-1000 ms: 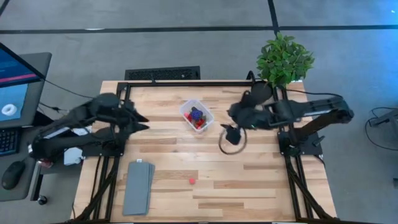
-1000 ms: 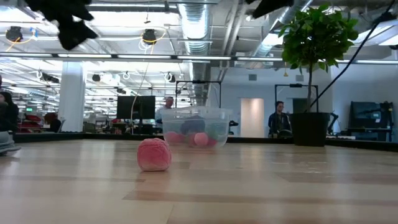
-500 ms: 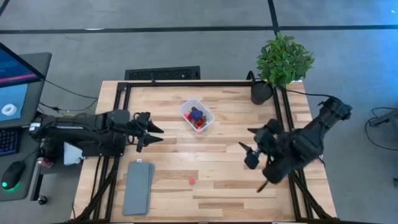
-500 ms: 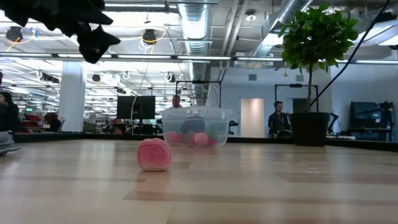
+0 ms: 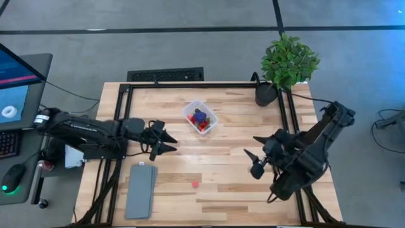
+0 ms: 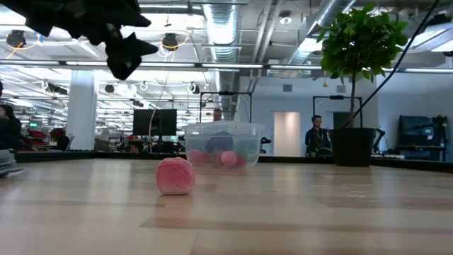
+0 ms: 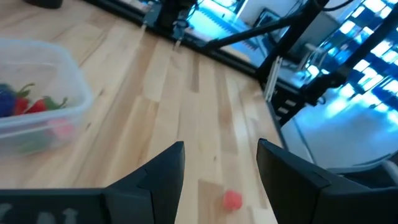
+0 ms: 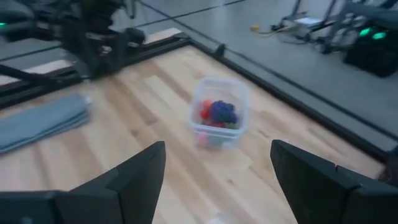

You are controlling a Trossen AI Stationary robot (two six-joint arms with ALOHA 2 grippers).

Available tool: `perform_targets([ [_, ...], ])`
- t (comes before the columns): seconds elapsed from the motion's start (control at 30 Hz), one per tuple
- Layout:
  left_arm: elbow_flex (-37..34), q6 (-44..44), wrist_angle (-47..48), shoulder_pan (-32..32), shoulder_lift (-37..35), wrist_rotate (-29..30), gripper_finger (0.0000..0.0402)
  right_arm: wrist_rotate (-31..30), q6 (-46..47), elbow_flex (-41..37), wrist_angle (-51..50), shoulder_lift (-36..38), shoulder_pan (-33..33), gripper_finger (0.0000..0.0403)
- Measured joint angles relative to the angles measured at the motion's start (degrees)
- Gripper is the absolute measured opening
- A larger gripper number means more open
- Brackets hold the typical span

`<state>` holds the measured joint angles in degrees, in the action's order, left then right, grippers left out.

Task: Pick and placing Produce into tupperware
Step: Put the peach into the transparent container

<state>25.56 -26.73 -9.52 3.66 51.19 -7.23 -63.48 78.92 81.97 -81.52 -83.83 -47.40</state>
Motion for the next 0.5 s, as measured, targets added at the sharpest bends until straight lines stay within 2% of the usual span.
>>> perform_targets([
  [0.17, 0.00, -1.89, -4.21, 0.98, 2.72, 0.00, 0.0190, 3.81, -12.05, 0.00, 11.82, 2.33, -1.01, 0.0313],
  [0.37, 0.00, -4.67, -4.96, 3.54, 5.54, 1.46, 0.0190, 14.47, -29.60, 0.00, 28.16, 3.17, 0.29, 0.0313],
  [0.5, 0.00, -5.86, -7.65, 6.10, 7.91, 4.53, 0.0190, 21.07, -37.65, 0.00, 33.42, 3.17, 2.32, 0.0313],
])
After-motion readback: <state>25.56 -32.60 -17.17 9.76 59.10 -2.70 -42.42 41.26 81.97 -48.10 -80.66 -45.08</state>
